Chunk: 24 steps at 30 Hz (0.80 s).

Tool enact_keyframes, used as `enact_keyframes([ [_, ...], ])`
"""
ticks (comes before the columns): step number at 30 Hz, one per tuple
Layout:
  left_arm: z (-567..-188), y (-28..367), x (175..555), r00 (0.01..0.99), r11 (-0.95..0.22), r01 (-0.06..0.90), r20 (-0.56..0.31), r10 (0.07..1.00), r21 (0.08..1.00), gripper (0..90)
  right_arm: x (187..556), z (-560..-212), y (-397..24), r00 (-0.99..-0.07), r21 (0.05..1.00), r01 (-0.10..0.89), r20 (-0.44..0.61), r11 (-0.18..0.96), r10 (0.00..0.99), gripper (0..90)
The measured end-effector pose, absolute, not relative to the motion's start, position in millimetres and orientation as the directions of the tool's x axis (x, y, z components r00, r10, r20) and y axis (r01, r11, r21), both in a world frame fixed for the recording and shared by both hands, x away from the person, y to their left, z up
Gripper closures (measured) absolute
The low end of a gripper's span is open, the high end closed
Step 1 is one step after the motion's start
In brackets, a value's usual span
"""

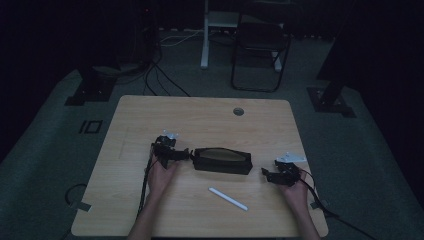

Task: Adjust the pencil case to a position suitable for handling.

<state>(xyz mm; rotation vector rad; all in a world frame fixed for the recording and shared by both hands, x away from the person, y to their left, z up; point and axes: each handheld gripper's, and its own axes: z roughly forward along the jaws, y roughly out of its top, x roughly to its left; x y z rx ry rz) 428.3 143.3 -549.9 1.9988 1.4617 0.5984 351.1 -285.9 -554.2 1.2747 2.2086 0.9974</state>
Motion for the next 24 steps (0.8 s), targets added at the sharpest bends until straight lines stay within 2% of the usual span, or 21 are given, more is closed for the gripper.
enact_keyframes([
  [4,-549.8,147.7,429.6,0.302,-0.231,0.691,0.017,0.953,0.685,1.4,350.7,-554.2,-285.9,-0.505,0.747,0.578,0.01,0.33,0.863,29.3],
  [8,-549.3,173.9,433.2,0.258,-0.199,0.701,0.017,0.966,0.685,1.6,350.5,-554.1,-285.8,-0.508,0.745,0.579,0.011,0.331,0.861,28.0],
  [15,-549.0,201.6,433.1,0.226,-0.174,0.706,0.014,0.974,0.687,2.1,351.0,-554.8,-283.4,-0.544,0.733,0.574,0.009,0.364,0.839,16.4],
  [18,-547.6,202.6,432.0,0.242,-0.187,0.704,0.016,0.97,0.685,6.9,351.2,-554.9,-283.2,-0.547,0.732,0.573,0.008,0.368,0.837,16.2],
  [21,-547.6,201.8,430.8,0.278,-0.212,0.696,0.016,0.961,0.686,7.0,348.9,-552.9,-284.8,-0.535,0.74,0.575,0.016,0.351,0.845,32.8],
  [24,-548.2,200.5,430.1,0.289,-0.22,0.689,0.017,0.957,0.691,7.1,348.1,-548.3,-288.0,-0.543,0.747,0.583,0.065,0.32,0.837,42.6],
])
